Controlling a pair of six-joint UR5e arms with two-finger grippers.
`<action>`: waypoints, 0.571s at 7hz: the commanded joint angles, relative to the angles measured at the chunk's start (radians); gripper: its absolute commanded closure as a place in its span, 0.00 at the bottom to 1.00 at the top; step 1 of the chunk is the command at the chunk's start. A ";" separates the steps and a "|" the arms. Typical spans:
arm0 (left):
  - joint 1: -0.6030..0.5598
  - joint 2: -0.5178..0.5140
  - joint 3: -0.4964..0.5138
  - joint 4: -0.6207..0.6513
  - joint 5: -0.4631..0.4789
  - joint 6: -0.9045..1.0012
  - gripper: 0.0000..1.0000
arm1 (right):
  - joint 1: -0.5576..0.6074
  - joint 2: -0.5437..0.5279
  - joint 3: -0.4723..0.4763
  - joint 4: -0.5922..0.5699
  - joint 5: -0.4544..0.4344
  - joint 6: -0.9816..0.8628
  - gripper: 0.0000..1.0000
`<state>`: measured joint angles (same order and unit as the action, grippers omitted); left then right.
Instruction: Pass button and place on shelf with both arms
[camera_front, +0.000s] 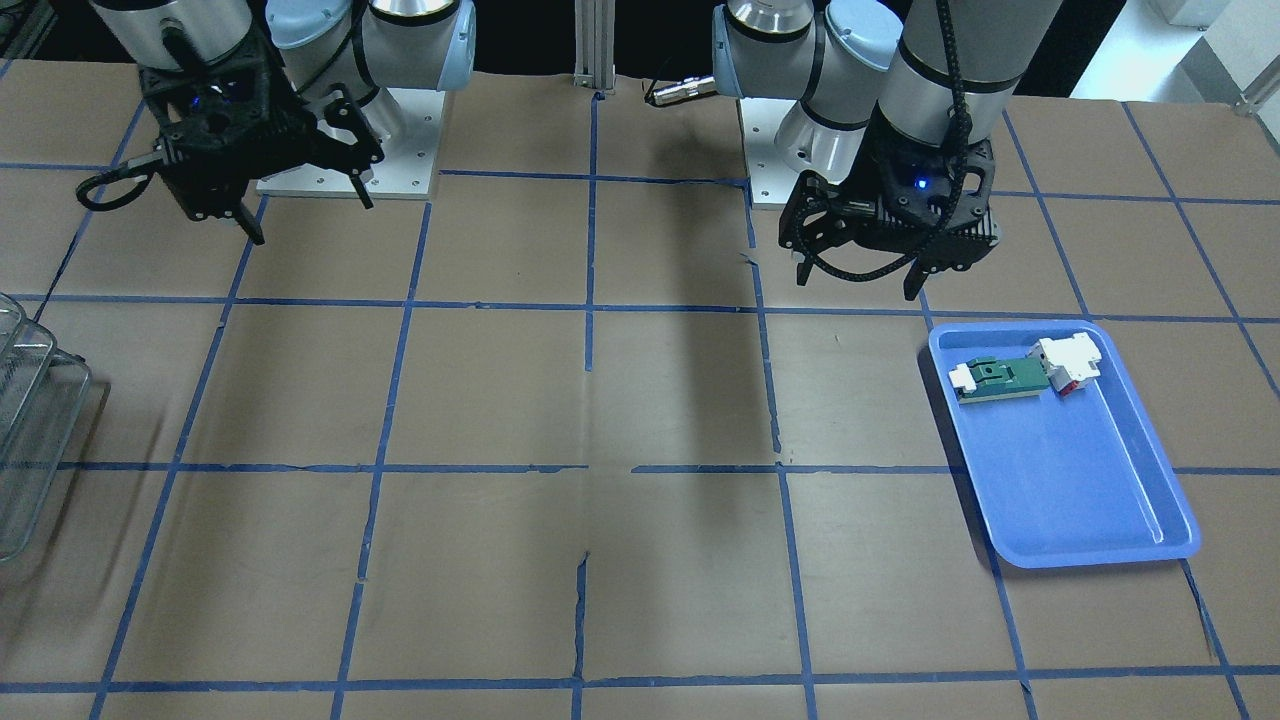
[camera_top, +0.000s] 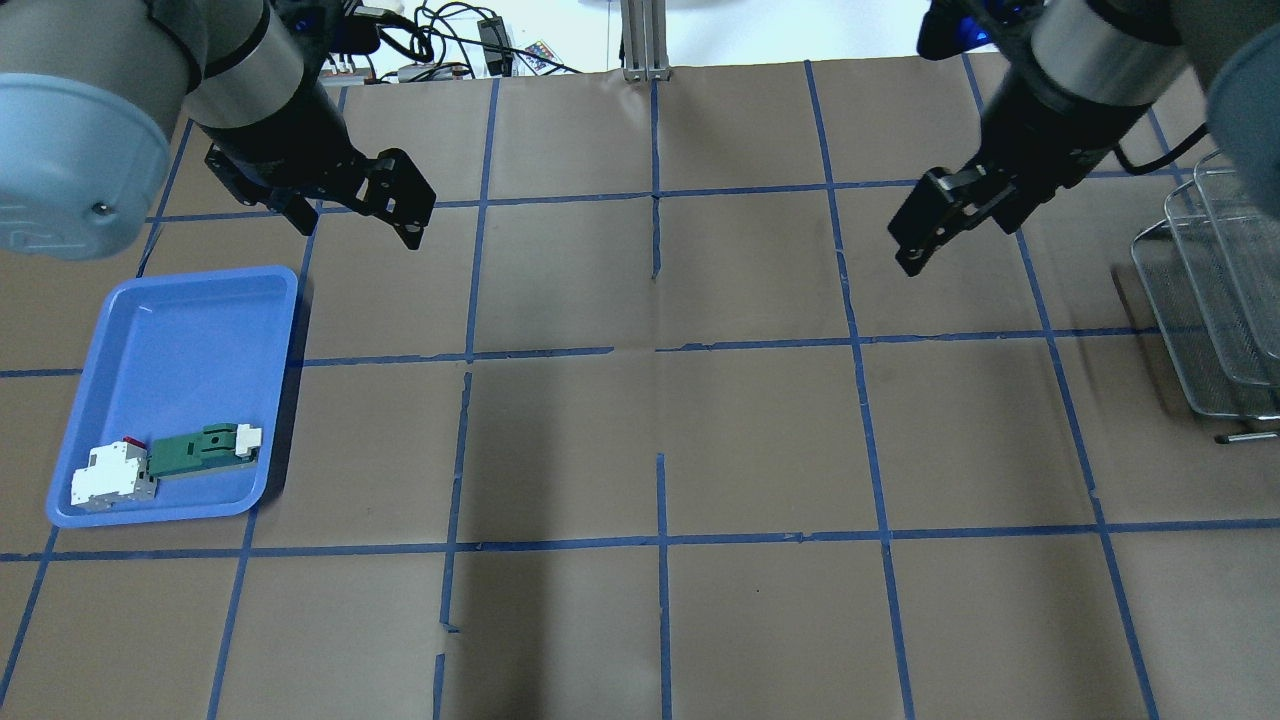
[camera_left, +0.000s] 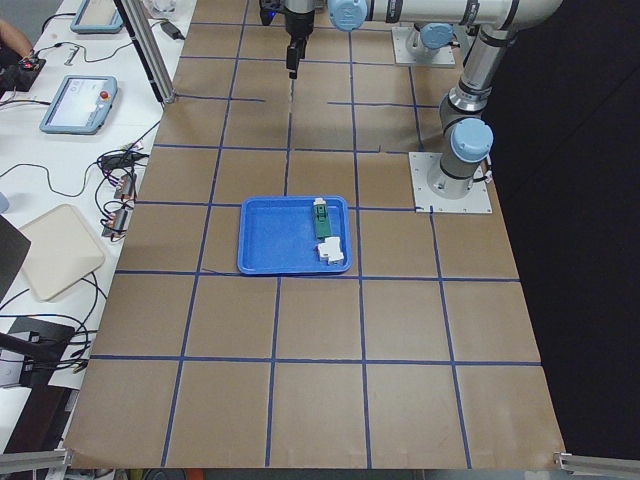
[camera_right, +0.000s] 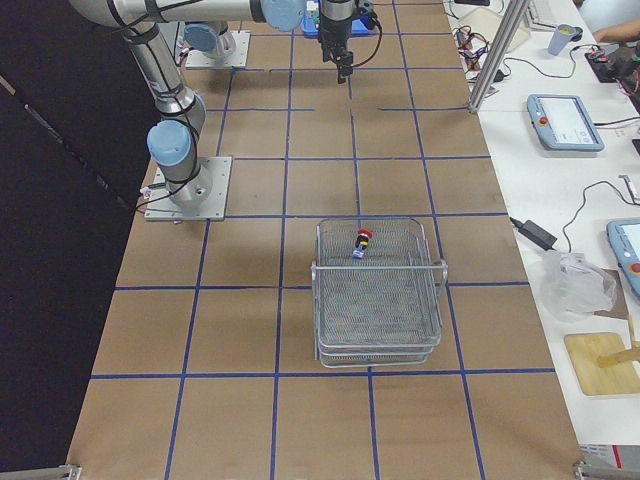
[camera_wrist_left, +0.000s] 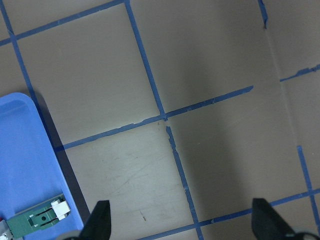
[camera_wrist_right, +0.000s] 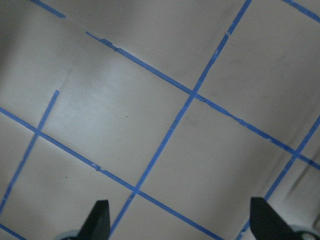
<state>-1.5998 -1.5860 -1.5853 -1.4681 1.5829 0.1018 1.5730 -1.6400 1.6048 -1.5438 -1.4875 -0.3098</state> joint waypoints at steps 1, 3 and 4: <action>0.000 -0.002 -0.001 0.006 -0.001 -0.060 0.00 | 0.024 0.069 -0.084 -0.006 -0.029 0.309 0.00; 0.001 -0.002 -0.001 0.006 -0.003 -0.059 0.00 | 0.030 0.131 -0.177 0.100 -0.142 0.385 0.00; 0.001 -0.002 -0.001 0.006 -0.003 -0.059 0.00 | 0.030 0.131 -0.175 0.091 -0.142 0.383 0.00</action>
<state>-1.5990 -1.5876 -1.5866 -1.4620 1.5806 0.0435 1.6013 -1.5195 1.4439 -1.4664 -1.5995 0.0620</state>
